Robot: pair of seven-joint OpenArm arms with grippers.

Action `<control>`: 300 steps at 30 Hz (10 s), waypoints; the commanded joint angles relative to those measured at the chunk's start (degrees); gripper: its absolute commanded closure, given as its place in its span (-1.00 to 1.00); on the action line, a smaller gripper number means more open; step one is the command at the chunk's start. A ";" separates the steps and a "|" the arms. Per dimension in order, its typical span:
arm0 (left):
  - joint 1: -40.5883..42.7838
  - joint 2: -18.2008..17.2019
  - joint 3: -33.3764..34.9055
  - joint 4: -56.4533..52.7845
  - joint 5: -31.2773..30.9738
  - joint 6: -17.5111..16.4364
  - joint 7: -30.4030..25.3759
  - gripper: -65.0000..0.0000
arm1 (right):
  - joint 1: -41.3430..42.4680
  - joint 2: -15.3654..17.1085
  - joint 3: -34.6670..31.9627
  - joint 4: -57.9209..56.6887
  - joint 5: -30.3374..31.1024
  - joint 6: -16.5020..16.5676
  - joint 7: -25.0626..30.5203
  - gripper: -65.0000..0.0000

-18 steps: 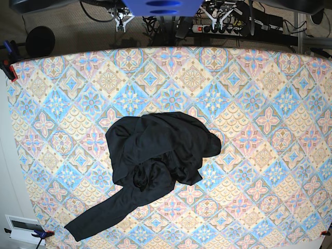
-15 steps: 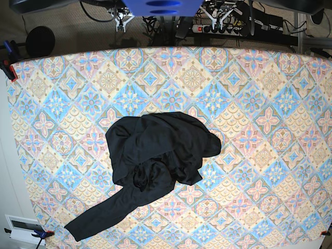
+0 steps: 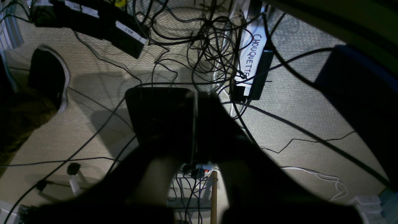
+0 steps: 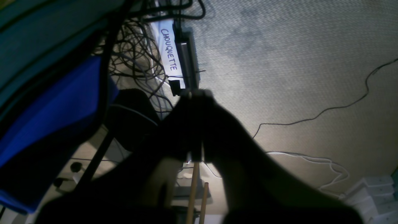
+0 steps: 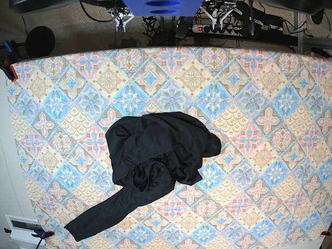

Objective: Layout the t-shirt on the table in an organized manner, then fold the t-shirt properly

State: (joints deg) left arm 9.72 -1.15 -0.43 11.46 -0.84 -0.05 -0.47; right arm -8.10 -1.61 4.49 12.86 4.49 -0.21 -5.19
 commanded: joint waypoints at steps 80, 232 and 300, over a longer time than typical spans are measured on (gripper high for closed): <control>2.64 -15.16 -3.49 98.47 -19.69 0.10 42.10 0.58 | -9.18 14.93 -15.61 97.60 9.00 0.43 -27.82 0.60; 18.20 -22.81 -4.10 93.37 -23.99 -3.24 43.06 1.00 | 8.49 13.96 -27.66 90.04 9.18 9.39 -35.91 0.13; 17.58 -21.40 -4.28 93.63 -23.99 -3.15 39.99 0.98 | 32.14 15.19 -7.61 56.63 12.34 13.44 -30.55 0.44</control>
State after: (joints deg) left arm 27.38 -21.89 -4.45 104.31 -24.60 -3.07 40.34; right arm 22.44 13.28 -3.31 68.40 16.53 13.13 -37.06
